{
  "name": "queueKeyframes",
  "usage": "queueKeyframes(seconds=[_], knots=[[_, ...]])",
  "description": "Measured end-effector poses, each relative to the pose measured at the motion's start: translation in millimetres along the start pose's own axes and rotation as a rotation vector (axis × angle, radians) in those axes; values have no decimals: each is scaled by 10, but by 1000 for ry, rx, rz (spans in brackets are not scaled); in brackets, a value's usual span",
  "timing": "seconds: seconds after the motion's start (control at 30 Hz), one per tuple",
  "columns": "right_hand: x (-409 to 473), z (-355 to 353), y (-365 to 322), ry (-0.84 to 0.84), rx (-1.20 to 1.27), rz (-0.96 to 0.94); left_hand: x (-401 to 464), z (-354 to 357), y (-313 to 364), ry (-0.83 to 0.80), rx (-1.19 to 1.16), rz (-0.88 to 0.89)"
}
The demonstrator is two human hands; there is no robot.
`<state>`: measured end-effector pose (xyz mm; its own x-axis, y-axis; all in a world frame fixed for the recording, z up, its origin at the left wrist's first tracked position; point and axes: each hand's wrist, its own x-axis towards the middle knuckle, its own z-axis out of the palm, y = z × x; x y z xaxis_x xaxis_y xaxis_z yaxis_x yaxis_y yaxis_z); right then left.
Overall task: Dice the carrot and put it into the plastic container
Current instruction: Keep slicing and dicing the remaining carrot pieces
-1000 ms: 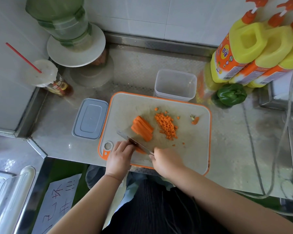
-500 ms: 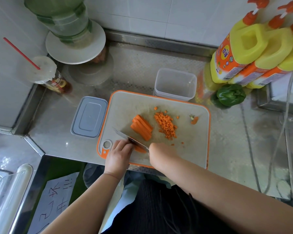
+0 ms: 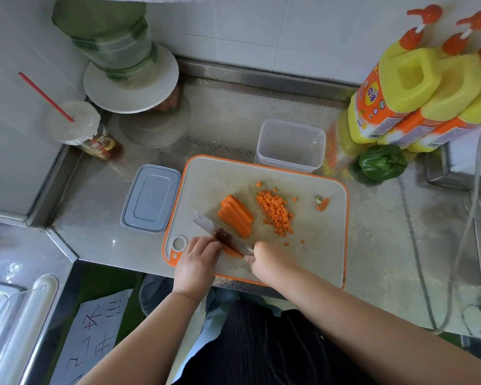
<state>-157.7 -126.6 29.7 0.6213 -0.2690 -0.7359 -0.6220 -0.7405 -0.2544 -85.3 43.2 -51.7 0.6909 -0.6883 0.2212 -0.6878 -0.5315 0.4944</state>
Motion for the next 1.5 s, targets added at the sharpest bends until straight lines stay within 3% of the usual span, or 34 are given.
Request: queueKeyframes(seconds=[0.37, 0.73, 0.97, 1.13, 1.3, 1.5], knots=[[-193, 42, 10, 124, -2, -127, 33, -54, 10, 34, 8, 41], [-108, -122, -178, -21, -98, 3, 4, -17, 10, 43, -17, -37], [-37, 34, -245, 2, -82, 51, -19, 13, 3, 69, -24, -45], [-49, 136, -208, 42, -50, 41, -24, 21, -19, 56, -22, -30], [18, -26, -118, -26, 42, 0, -11, -13, -8, 52, -12, -8], [-115, -95, -168, 46, 24, -63, -3, -32, -21, 36, -10, -5]])
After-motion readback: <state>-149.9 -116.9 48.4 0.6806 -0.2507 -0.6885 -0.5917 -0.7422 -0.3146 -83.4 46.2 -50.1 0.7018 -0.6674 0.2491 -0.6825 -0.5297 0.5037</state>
